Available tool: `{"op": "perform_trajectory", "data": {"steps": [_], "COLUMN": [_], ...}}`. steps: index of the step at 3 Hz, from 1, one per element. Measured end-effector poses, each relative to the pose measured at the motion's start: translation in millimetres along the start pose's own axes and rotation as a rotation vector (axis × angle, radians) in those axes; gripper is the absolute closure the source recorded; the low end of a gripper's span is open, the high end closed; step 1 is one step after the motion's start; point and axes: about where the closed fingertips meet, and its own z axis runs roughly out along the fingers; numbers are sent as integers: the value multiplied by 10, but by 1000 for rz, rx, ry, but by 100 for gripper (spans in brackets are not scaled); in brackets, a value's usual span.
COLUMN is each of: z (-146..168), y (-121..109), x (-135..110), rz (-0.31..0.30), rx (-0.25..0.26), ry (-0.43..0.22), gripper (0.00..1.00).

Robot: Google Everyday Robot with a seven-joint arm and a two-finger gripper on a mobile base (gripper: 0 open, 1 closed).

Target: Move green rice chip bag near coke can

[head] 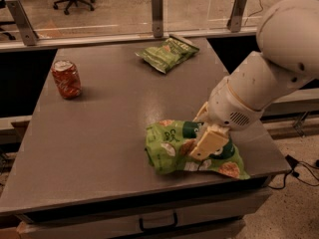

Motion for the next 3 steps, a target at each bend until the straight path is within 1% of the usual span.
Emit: {"op": "perform_trajectory", "data": {"steps": [1,2,3], "z": [-462,-1236,-1235], "y": [-208,-635,-639], "x": [-43,-211,-214], "rz": [-18,-47,-47], "rx": [104,272,272], "ry": [-41,-104,-105], "gripper": [100,100,100]}}
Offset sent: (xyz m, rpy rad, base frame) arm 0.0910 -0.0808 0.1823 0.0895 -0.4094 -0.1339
